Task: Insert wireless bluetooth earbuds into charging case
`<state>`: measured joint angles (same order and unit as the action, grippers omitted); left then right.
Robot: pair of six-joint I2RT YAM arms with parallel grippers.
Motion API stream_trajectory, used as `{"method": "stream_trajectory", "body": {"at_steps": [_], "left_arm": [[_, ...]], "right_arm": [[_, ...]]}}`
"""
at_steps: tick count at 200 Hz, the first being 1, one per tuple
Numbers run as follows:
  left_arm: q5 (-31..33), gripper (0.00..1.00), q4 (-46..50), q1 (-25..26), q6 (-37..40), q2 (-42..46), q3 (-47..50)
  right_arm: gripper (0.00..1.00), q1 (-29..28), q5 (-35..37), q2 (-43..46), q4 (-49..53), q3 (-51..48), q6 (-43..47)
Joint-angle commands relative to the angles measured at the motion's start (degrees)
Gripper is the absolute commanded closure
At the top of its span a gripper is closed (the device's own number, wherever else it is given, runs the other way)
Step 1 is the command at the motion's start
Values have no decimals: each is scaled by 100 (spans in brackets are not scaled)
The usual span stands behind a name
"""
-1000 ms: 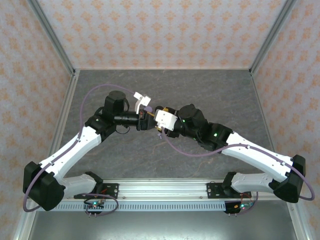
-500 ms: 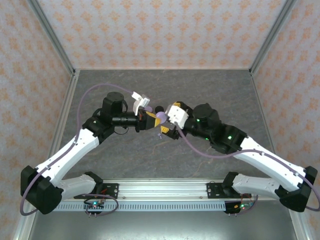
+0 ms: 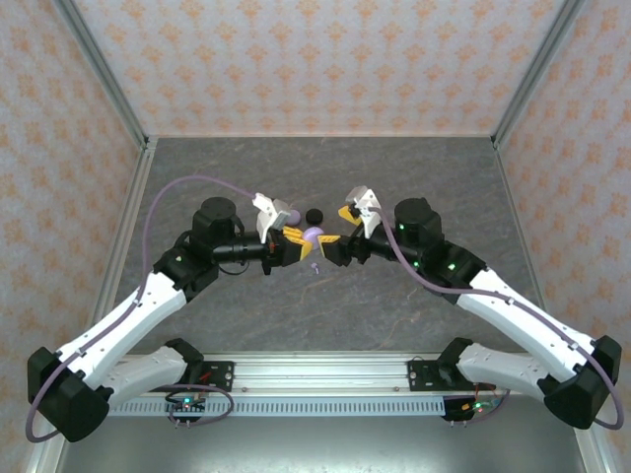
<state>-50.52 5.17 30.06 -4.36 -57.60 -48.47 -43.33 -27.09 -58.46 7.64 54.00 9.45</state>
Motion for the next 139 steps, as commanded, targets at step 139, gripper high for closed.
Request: {"method": "stream_trajectory", "body": {"at_steps": [139], "left_arm": [[109,99,-280,131,593,151,148]], "right_arm": [[18,343,-180,-504,67,541,-603]]}}
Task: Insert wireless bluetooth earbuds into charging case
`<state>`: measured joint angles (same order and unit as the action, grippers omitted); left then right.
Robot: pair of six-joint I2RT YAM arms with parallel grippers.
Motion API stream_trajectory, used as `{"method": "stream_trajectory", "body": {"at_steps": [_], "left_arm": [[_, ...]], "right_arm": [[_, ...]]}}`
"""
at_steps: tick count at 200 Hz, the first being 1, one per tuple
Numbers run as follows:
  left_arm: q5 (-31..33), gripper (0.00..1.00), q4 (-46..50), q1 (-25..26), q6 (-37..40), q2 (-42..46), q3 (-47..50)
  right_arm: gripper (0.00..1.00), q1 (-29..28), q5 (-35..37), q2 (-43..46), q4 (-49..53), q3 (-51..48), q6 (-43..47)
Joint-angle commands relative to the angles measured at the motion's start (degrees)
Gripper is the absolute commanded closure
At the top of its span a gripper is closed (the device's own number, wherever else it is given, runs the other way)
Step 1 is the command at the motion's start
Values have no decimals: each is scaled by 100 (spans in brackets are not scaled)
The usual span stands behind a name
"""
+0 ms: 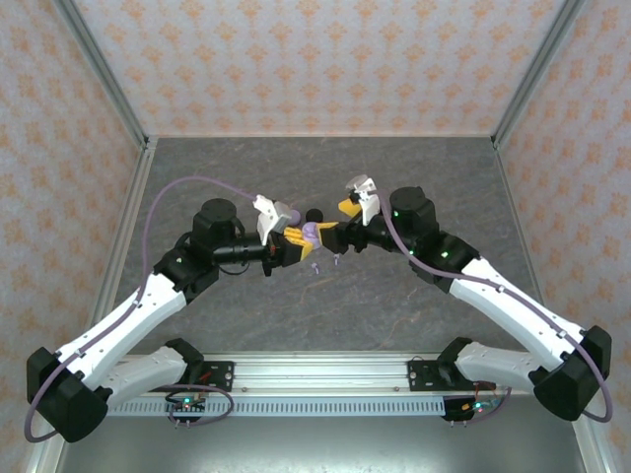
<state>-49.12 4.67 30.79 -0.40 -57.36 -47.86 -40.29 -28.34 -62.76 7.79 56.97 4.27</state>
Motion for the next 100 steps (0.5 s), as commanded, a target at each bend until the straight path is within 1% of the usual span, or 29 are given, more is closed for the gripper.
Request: {"method": "stream_trajectory", "body": {"at_steps": [1,25,61,79,100], "left_arm": [[-29,98,-229,59,198,128,85],[58,99,-168,65,259,138,96],[271,100,-119,62,319,266,185],[400,100,-135,64,339,407,279],[549,100,-212,61,323,634,461]], "right_arm": [[18,39,-57,-72,45,248,-89],[18,48,-139,-5,72,263,-136],[17,100,-128,372,127,226,-355],[15,118,293,431,500,318,-565],[15,117,1102,249,1329,585,-891]]}}
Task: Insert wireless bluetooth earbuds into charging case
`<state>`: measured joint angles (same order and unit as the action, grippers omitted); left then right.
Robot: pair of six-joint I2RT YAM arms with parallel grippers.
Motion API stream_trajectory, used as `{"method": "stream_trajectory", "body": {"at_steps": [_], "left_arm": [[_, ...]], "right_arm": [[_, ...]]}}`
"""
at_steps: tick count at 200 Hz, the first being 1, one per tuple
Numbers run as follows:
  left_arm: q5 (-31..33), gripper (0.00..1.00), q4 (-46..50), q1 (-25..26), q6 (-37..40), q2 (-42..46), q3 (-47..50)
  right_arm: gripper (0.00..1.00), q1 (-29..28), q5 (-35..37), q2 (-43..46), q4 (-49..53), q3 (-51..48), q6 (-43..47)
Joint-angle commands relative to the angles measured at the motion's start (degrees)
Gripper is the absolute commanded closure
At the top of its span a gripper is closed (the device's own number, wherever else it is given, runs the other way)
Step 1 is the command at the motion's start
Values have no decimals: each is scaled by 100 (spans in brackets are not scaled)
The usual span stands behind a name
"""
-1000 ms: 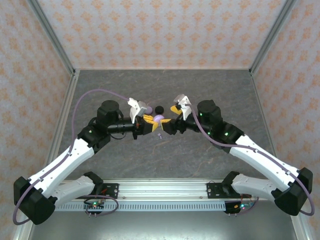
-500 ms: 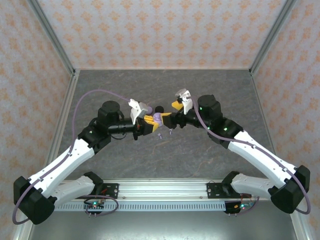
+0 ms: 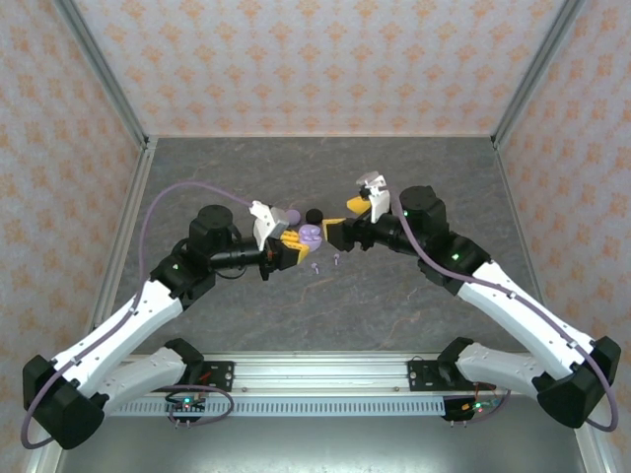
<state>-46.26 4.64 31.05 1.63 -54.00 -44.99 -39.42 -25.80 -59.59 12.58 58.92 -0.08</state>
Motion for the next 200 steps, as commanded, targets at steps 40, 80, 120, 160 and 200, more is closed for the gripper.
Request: {"method": "stream_trajectory", "body": {"at_steps": [40,80,120,160,200], "left_arm": [[311,100,-281,38,44,768,429],[123,100,-454,33,-78,1059,490],[-251,100,-741,35,-211,1183,507],[-306,100,-904,47,-322,1378,545],[-270,100,-853,58,-289,1419,544]], "right_arm": [[24,30,1673,-951,1786,588,-1276],[41,-62,1319,-2343,2116,932,-1657],[45,-401,1519,-3549,2284,1413,-1753],[50,-708,1560,-4587,2538,2054,-1769],[54,-822,1674,-5288,2775,2474,-1809]]}}
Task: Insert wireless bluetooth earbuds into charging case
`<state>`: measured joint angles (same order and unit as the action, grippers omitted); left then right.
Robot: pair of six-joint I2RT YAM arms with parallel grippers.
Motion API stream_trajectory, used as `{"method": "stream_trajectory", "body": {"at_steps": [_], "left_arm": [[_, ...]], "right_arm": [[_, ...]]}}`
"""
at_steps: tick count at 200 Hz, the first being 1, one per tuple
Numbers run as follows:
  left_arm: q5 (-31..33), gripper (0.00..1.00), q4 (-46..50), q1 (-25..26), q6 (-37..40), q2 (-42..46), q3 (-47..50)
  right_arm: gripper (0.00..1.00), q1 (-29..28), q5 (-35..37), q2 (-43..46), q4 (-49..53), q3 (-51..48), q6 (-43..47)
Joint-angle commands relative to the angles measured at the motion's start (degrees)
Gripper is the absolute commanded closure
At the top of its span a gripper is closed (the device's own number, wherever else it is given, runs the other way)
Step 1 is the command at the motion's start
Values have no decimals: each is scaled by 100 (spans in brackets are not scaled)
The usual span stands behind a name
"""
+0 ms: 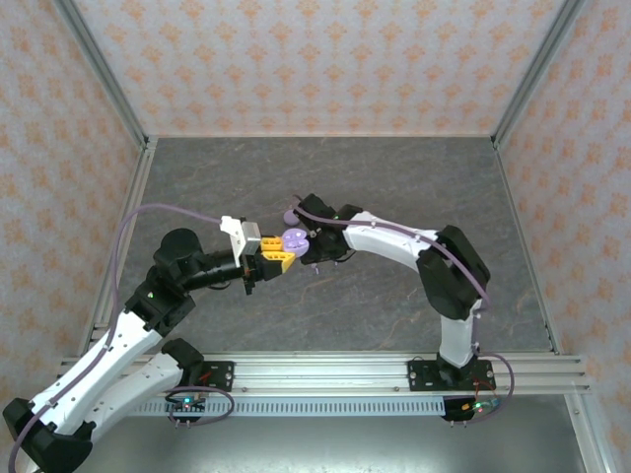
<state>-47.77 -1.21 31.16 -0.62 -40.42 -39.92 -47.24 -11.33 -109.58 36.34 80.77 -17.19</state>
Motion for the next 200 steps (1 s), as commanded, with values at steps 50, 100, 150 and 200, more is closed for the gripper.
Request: {"method": "stream_trajectory", "body": {"at_steps": [50,100,150,200], "left_arm": [[-92,100,-255,46,-34,35,48],[-71,100,-268,41,-14,4,63],[-48,100,-232,43,11,-9,55],[-40,100,-225,41,6,-9,50]], "right_arm": [[58,-130,273,-714,565,522,-35],[64,-171,298,-966,710,705,28],[66,-208,277,-1059,892,728,34],[68,-206,455,-1148,709,689,33]]}}
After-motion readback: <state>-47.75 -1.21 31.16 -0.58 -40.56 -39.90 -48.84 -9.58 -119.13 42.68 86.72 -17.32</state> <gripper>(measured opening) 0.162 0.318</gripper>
